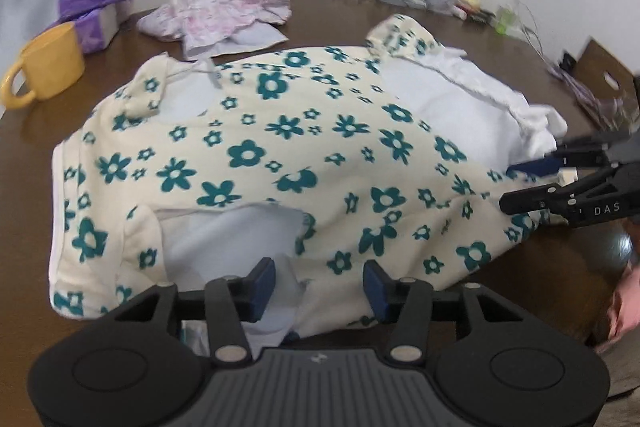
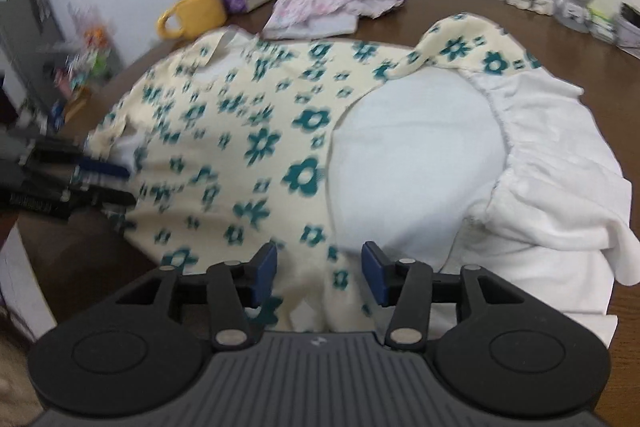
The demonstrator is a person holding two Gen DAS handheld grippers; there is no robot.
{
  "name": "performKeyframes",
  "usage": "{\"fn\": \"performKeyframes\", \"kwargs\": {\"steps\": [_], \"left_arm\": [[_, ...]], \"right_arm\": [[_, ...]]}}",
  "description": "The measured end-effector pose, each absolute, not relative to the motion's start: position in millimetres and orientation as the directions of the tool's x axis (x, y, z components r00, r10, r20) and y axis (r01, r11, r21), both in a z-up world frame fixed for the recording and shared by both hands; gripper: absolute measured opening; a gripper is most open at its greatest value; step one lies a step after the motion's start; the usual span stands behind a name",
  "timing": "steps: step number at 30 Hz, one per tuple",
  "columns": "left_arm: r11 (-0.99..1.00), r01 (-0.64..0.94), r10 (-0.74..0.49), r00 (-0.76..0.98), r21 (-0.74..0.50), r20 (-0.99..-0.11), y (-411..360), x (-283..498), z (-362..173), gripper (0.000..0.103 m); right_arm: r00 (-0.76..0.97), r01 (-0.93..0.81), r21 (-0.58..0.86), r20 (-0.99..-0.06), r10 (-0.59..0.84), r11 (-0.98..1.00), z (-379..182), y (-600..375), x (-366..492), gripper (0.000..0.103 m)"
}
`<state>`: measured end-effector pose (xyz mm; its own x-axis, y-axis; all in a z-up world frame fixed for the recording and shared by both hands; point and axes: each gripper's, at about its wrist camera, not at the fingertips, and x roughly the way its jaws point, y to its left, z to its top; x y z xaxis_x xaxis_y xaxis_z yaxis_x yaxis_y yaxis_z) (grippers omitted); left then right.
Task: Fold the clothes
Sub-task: 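Lay the hem down flat and open both grippers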
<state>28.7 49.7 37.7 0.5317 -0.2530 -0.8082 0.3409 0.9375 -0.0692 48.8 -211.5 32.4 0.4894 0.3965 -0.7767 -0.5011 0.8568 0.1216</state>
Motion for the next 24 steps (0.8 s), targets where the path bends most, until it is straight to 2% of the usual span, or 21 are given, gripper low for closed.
{"fn": "performKeyframes", "kwargs": {"steps": [3, 7, 13, 14, 16, 17, 21, 24], "left_arm": [[0.916, 0.397, -0.259, 0.481, -0.055, -0.838, 42, 24, 39, 0.048], [0.909, 0.405, -0.293, 0.461, -0.095, -0.838, 44, 23, 42, 0.048], [0.945, 0.315, -0.261, 0.555, -0.091, -0.79, 54, 28, 50, 0.047], [0.952, 0.291, -0.252, 0.567, -0.097, -0.784, 56, 29, 51, 0.047], [0.961, 0.248, -0.246, 0.588, -0.118, -0.771, 61, 28, 53, 0.035], [0.963, 0.232, -0.25, 0.598, -0.133, -0.761, 65, 27, 55, 0.034], [0.966, 0.169, -0.259, 0.629, -0.196, -0.733, 81, 23, 58, 0.031], [0.981, 0.143, -0.189, 0.621, -0.127, -0.76, 81, 29, 54, 0.019]], "right_arm": [[0.446, -0.538, 0.079, -0.818, 0.363, 0.839, 36, -208, 45, 0.049], [0.389, -0.551, 0.104, -0.846, 0.365, 0.828, 40, -213, 45, 0.048], [0.508, -0.505, 0.098, -0.769, 0.388, 0.857, 44, -214, 58, 0.046], [0.515, -0.493, 0.106, -0.764, 0.388, 0.863, 42, -213, 63, 0.04], [0.516, -0.462, 0.148, -0.757, 0.401, 0.875, 38, -213, 73, 0.029], [0.523, -0.441, 0.172, -0.748, 0.408, 0.881, 37, -216, 76, 0.023], [0.576, -0.36, 0.229, -0.708, 0.409, 0.904, 39, -229, 86, 0.022], [0.562, -0.353, 0.21, -0.732, 0.386, 0.912, 34, -229, 94, 0.02]]}}
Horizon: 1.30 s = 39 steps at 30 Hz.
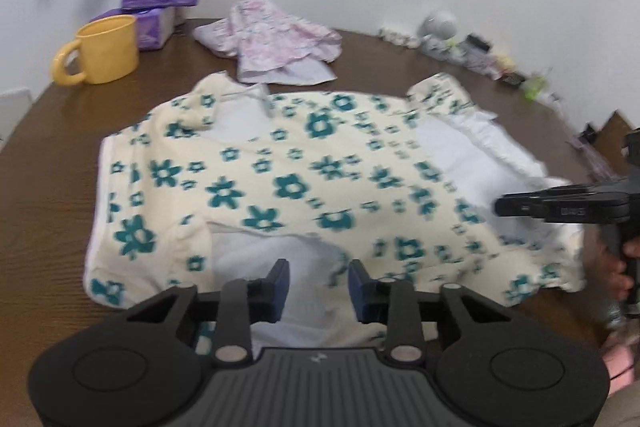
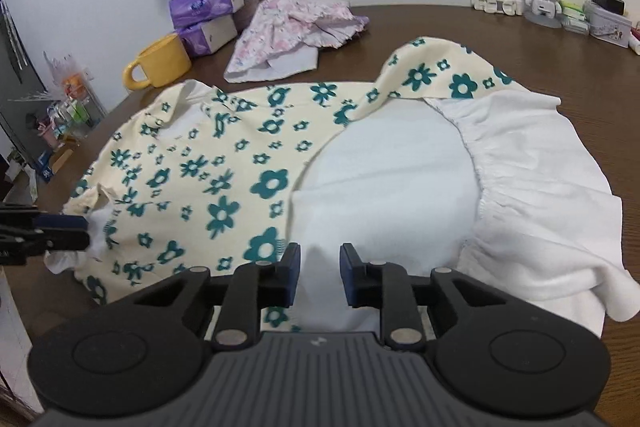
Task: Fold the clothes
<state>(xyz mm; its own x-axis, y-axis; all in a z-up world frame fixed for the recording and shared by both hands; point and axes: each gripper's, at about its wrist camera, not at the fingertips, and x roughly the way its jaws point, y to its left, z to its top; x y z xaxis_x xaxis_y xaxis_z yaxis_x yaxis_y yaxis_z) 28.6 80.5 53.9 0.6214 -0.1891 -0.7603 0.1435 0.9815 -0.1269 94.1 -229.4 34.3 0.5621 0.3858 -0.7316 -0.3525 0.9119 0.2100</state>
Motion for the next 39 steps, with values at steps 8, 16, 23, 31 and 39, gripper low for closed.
{"fn": "performKeyframes", "kwargs": {"steps": [8, 16, 23, 31, 39], "left_arm": [[0.955, 0.282, -0.09, 0.566, 0.089, -0.819, 54, 32, 41, 0.004], [0.911, 0.401, -0.114, 0.466, 0.095, -0.878, 43, 31, 45, 0.0], [0.922, 0.383, -0.134, 0.461, 0.061, -0.877, 52, 41, 52, 0.01], [0.931, 0.35, -0.091, 0.503, 0.107, -0.86, 53, 48, 51, 0.01], [0.91, 0.413, -0.185, 0.421, 0.006, -0.888, 53, 48, 46, 0.004]], "right_arm": [[0.532, -0.467, 0.004, -0.797, 0.285, 0.884, 32, -204, 81, 0.02], [0.42, -0.519, 0.003, -0.87, 0.259, 0.855, 40, -207, 73, 0.02], [0.409, -0.512, 0.022, -0.873, 0.266, 0.859, 46, -209, 84, 0.02], [0.451, -0.487, 0.041, -0.844, 0.291, 0.873, 49, -205, 120, 0.021], [0.472, -0.48, 0.036, -0.832, 0.292, 0.877, 51, -206, 124, 0.021]]}}
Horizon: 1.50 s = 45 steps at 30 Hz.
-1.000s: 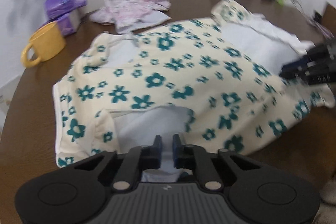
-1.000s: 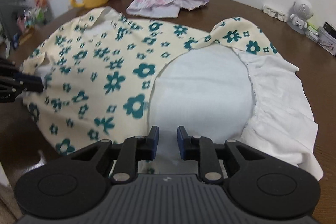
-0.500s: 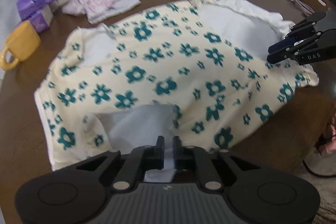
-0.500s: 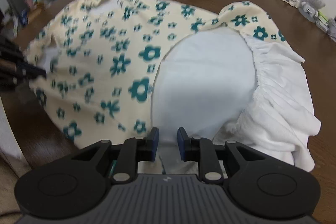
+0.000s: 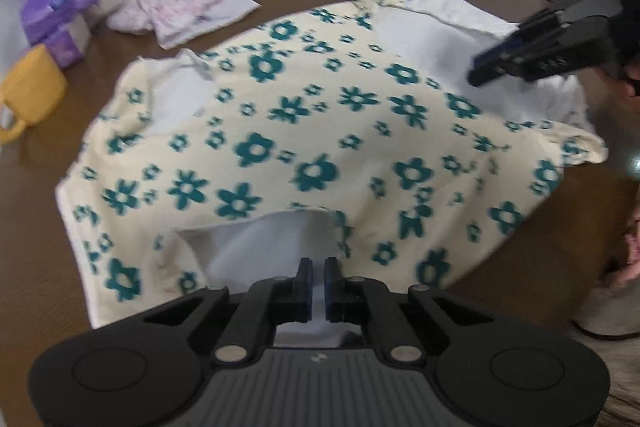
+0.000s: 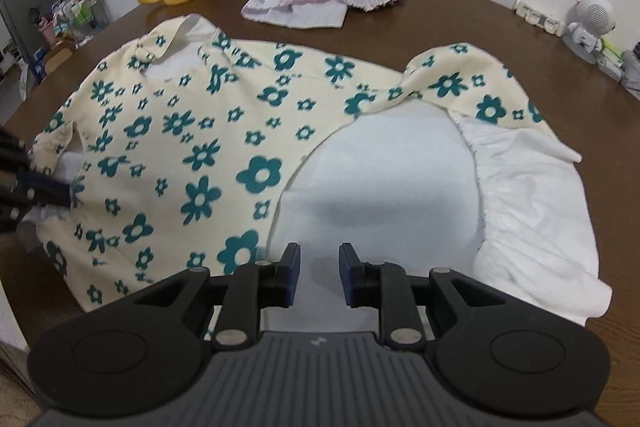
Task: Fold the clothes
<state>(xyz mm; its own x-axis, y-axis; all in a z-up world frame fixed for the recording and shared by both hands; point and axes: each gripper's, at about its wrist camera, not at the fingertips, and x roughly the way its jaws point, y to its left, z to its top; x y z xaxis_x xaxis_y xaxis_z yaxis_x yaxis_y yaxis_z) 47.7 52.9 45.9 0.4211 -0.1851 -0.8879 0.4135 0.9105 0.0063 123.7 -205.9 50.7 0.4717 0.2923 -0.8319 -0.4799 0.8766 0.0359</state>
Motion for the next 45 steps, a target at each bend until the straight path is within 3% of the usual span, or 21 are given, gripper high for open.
{"fn": "performKeyframes", "kwargs": {"steps": [3, 10, 28, 35, 37, 39, 45], "left_arm": [[0.931, 0.366, -0.18, 0.466, 0.003, -0.866, 63, 49, 53, 0.01], [0.964, 0.23, -0.028, 0.584, 0.132, -0.811, 79, 63, 63, 0.011], [0.921, 0.367, -0.074, 0.493, 0.13, -0.867, 62, 57, 44, 0.008], [0.929, 0.35, -0.077, 0.498, 0.119, -0.864, 69, 63, 43, 0.013], [0.929, 0.34, -0.054, 0.513, 0.145, -0.857, 67, 62, 43, 0.025], [0.936, 0.32, -0.044, 0.521, 0.148, -0.852, 69, 63, 43, 0.03], [0.967, 0.24, -0.052, 0.524, 0.089, -0.85, 79, 68, 46, 0.03]], "right_arm": [[0.479, -0.467, 0.047, -0.826, 0.297, 0.883, 53, -208, 129, 0.022], [0.503, -0.457, 0.028, -0.817, 0.284, 0.889, 50, -199, 146, 0.023], [0.403, -0.607, -0.031, -0.873, 0.274, 0.794, 45, -177, 144, 0.024], [0.373, -0.628, -0.02, -0.885, 0.278, 0.778, 45, -183, 141, 0.028], [0.371, -0.612, -0.006, -0.885, 0.281, 0.79, 45, -185, 143, 0.029], [0.4, -0.577, 0.008, -0.869, 0.29, 0.817, 47, -189, 149, 0.029], [0.439, -0.501, 0.048, -0.846, 0.301, 0.864, 40, -191, 179, 0.028]]}}
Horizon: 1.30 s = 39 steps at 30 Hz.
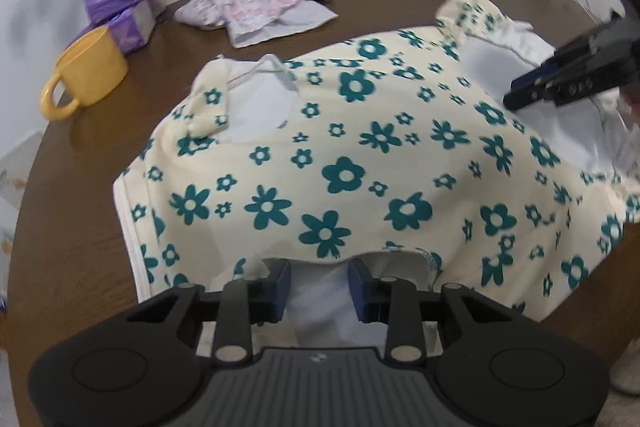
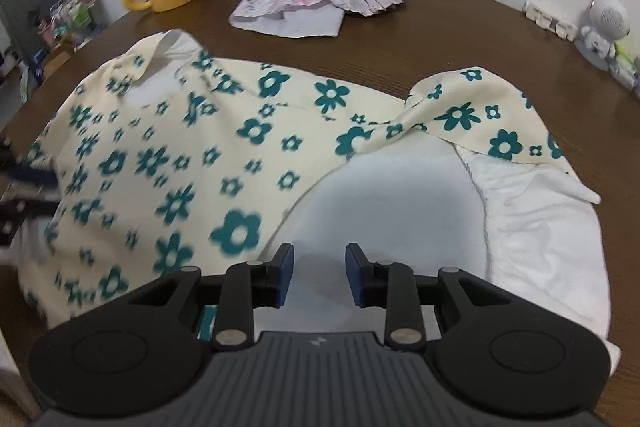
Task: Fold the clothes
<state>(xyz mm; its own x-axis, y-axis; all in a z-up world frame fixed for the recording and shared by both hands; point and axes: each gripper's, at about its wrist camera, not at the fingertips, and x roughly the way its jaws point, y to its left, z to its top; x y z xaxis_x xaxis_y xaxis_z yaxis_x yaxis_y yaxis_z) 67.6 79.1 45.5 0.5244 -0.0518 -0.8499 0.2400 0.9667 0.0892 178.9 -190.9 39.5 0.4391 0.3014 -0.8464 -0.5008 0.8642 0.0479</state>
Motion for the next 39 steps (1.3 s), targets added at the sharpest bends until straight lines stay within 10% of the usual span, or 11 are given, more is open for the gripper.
{"fn": "performKeyframes", "kwargs": {"steps": [19, 29, 39], "left_arm": [[0.948, 0.152, 0.118, 0.649, 0.28, -0.752, 74, 75, 30, 0.019], [0.933, 0.28, 0.008, 0.609, 0.224, -0.793, 64, 46, 32, 0.011], [0.952, 0.264, -0.048, 0.624, 0.152, -0.78, 75, 36, 48, 0.024]], "right_arm": [[0.492, -0.528, 0.001, -0.815, 0.307, 0.849, 36, -171, 199, 0.028], [0.439, -0.595, 0.003, -0.836, 0.328, 0.804, 40, -178, 164, 0.029], [0.422, -0.547, 0.063, -0.841, 0.34, 0.834, 48, -202, 141, 0.029]]}}
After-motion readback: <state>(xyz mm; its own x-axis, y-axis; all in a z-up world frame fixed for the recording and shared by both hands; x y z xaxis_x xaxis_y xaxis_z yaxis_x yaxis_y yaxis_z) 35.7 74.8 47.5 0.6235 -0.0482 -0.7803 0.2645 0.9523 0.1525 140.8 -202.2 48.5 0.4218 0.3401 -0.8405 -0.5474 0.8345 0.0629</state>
